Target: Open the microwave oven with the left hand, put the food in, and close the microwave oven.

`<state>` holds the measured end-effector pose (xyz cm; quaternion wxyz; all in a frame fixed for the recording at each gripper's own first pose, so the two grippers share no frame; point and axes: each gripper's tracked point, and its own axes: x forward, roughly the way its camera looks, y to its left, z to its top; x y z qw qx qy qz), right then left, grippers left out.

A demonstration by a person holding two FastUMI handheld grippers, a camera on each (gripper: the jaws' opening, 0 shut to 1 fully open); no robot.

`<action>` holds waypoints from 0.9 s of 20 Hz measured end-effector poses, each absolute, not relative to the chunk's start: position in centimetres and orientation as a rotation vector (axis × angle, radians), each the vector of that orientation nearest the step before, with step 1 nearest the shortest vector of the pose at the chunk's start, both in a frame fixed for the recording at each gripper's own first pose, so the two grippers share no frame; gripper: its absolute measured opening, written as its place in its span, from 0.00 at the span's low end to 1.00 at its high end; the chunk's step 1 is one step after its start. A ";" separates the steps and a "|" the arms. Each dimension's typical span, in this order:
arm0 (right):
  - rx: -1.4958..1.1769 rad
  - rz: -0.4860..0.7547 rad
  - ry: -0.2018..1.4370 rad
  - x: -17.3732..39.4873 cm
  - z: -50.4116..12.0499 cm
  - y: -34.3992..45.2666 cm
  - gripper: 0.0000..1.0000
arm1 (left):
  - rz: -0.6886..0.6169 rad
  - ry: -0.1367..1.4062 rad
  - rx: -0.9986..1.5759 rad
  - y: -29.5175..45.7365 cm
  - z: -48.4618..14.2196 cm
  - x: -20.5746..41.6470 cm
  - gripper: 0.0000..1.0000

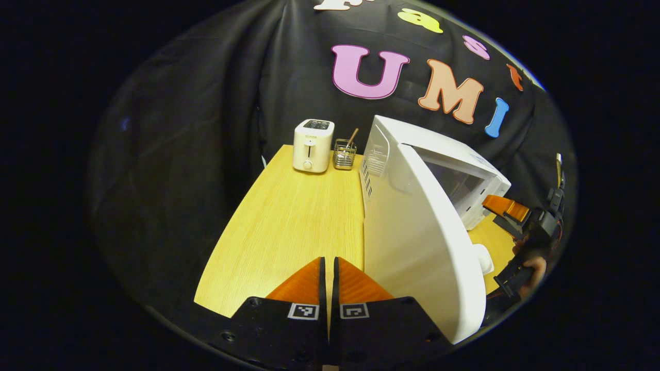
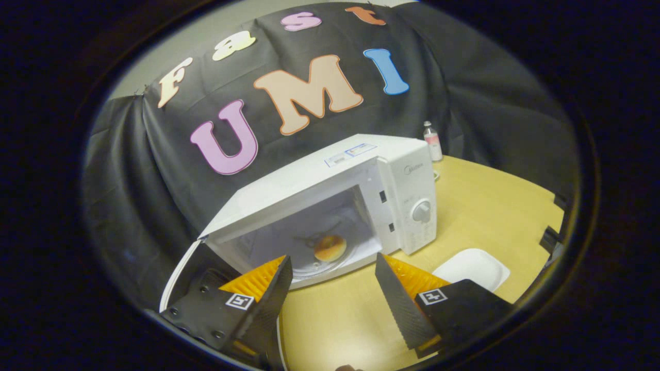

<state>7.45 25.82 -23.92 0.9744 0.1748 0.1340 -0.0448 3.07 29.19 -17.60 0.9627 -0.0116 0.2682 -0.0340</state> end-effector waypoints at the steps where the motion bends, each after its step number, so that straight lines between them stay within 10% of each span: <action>1: 0.345 -0.096 0.268 6.5 -23.5 25.5 0.99 | -0.076 0.552 -0.022 29.1 -17.9 2.8 0.00; 18: 0.298 -0.162 0.172 1.3 -17.9 15.2 0.99 | -0.159 0.611 0.092 22.0 -19.7 0.4 0.01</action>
